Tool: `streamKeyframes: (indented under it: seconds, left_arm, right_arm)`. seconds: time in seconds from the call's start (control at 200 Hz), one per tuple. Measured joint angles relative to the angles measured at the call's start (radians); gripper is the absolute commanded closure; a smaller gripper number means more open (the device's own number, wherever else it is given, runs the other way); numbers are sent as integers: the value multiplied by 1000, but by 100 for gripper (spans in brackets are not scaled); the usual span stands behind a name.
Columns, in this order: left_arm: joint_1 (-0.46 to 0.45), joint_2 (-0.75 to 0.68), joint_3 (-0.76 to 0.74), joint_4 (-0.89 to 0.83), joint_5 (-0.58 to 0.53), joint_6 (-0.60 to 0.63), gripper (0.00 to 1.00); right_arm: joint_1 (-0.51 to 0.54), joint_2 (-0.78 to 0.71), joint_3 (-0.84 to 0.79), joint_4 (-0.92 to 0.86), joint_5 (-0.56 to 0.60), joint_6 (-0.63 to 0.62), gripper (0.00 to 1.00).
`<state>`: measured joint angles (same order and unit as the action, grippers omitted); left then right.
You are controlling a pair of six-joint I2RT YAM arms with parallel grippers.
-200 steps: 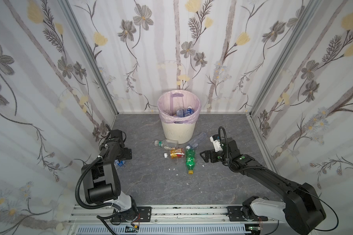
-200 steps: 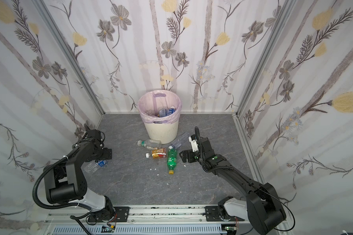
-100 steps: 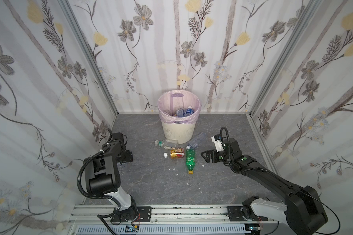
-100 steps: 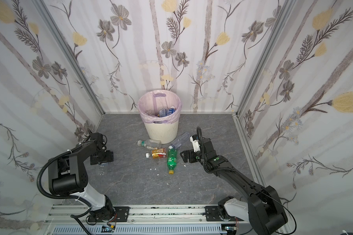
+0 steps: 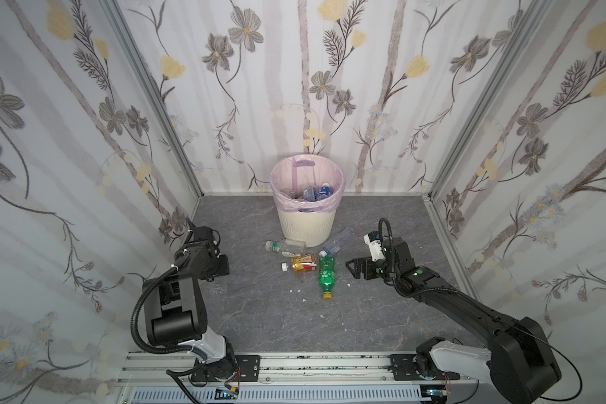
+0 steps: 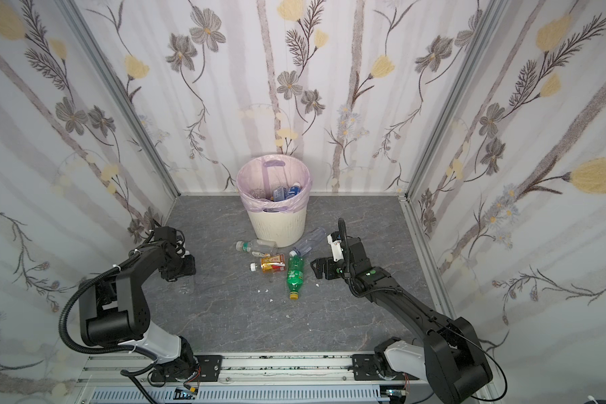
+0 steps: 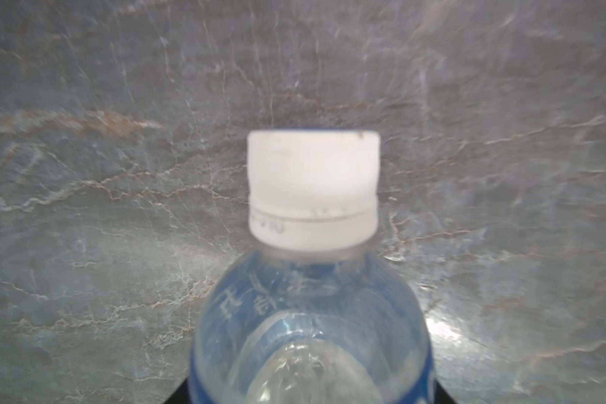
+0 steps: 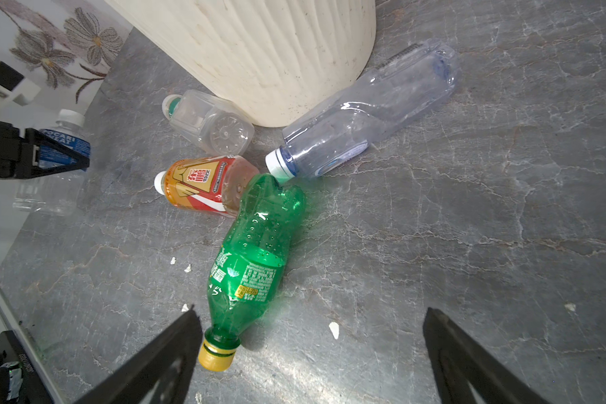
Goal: Throw the plastic bottles in the bin
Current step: 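Reach the left gripper to the small blue-labelled bottle by the wall and grasp, then lift the blue-labelled bottle over the bin with the left gripper and release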
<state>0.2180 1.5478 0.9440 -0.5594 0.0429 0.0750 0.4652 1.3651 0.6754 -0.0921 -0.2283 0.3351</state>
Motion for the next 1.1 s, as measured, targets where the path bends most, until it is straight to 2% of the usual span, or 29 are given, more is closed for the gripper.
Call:
streamKeyframes:
  seconds: [0.21,0.42,0.66,0.919,1.099]
  left_arm:
    - [-106,-219,-25,42,31,3,46]
    - [-130,-523,-35,95,50,-43,43]
    - [-138,-811,-19,171,195,-144,40]
    - [-158,-905,68,293,349,-302,40]
    - [-173,-864,111,461,415,-409,42]
  right_arm:
    - [-17,16,5,-3,32,6,1]
    - [-21,23,27,-13,68,22,1]
    - [-21,18,37,-43,104,31,1]
    - [-11,8,54,-50,109,50,2]
    - [7,-1,60,-54,130,58,2]
